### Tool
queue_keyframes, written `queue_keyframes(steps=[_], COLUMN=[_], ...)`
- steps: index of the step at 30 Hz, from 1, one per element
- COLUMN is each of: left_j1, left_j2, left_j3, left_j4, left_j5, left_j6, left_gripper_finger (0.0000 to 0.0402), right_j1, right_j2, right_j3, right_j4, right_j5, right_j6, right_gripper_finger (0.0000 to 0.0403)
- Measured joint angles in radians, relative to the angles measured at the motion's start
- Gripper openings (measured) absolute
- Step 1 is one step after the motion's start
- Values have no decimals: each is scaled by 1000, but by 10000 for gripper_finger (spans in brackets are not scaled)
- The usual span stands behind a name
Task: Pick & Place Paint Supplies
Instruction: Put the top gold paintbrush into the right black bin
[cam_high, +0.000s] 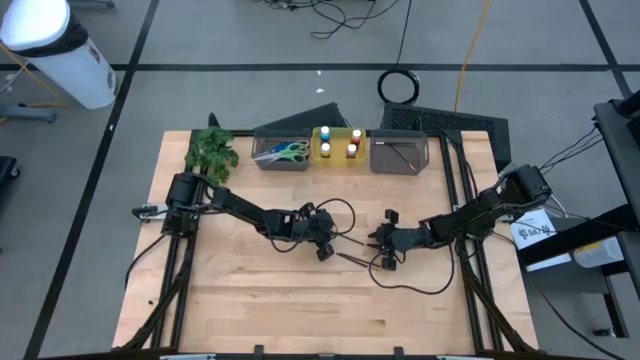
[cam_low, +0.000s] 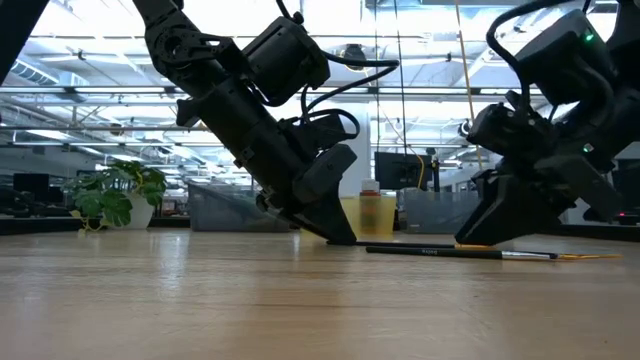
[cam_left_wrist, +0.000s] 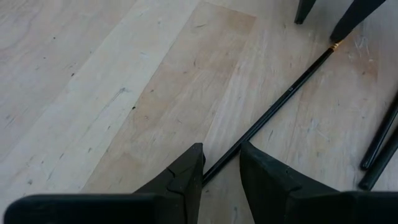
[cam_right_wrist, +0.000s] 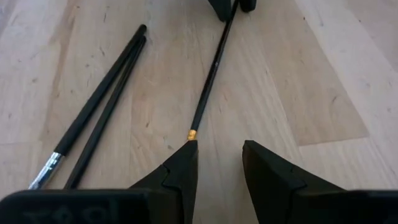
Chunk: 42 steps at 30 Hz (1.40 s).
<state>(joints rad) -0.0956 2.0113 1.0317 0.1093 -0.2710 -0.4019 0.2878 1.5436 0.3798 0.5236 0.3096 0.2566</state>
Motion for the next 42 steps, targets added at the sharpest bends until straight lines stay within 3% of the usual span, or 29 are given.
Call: queue_keyframes(steps=[24, 29, 33, 42], left_j1=[0, 0, 0, 0], left_j2=[0, 0, 0, 0], left_j3=[0, 0, 0, 0], left_j4=[-1, -2, -1, -1], left_j5=[0, 0, 0, 0], left_j6=[1, 7, 7, 6], left_gripper_finger=[118, 118, 118, 118], right_j1=[0, 8, 5, -47], right_j2=[0, -1, -1, -2], right_j3=[0, 0, 0, -17], right_j4=[72, 131, 67, 12], right_j5=[-26, -181, -195, -181], right_j6=[-27, -135, -128, -87], right_gripper_finger=[114, 114, 112, 43])
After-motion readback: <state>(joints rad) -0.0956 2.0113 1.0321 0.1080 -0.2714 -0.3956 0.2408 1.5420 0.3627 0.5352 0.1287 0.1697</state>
